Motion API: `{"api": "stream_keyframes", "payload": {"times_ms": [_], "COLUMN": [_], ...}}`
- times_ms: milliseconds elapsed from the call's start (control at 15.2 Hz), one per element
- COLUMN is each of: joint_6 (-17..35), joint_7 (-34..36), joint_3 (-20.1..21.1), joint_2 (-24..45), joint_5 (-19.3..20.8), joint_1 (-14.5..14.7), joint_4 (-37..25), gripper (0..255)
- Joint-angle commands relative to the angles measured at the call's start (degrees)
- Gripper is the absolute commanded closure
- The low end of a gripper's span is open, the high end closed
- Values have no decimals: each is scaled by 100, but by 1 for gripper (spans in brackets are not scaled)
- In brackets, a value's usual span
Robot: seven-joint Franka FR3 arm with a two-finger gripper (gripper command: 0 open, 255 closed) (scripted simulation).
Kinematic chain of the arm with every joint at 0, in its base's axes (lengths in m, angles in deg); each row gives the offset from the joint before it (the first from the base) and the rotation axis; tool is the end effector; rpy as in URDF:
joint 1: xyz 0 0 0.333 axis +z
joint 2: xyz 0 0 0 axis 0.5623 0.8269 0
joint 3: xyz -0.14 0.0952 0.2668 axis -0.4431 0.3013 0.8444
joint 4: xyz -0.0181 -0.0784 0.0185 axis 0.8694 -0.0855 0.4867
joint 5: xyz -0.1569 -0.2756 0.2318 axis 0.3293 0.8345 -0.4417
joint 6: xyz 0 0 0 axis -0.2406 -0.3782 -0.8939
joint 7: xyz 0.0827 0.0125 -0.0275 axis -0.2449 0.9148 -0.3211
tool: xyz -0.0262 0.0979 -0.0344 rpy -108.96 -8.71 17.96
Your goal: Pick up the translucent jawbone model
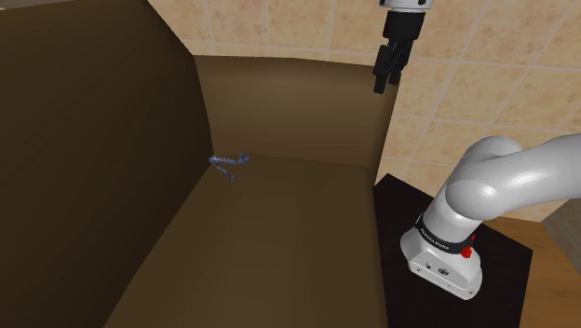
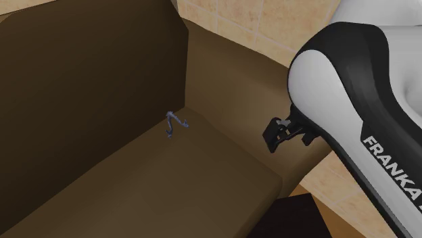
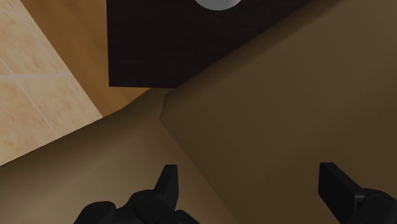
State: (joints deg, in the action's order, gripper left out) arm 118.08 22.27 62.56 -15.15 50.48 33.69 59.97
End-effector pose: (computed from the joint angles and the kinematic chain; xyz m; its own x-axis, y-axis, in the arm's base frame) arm 0.2831 -0.0174 0.5983 0.9961 0.0724 -0.0499 0.0687 -0.9950 -0.0720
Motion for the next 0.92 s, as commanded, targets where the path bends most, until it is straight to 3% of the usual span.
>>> {"api": "stream_keyframes", "payload": {"times_ms": [0, 858], "joint_6": [0, 1731], "joint_7": [0, -102], "joint_3": [0, 549], "joint_2": [0, 2470], "joint_5": [0, -213], "joint_1": [0, 503], "joint_4": [0, -614], "gripper": [0, 0]}}
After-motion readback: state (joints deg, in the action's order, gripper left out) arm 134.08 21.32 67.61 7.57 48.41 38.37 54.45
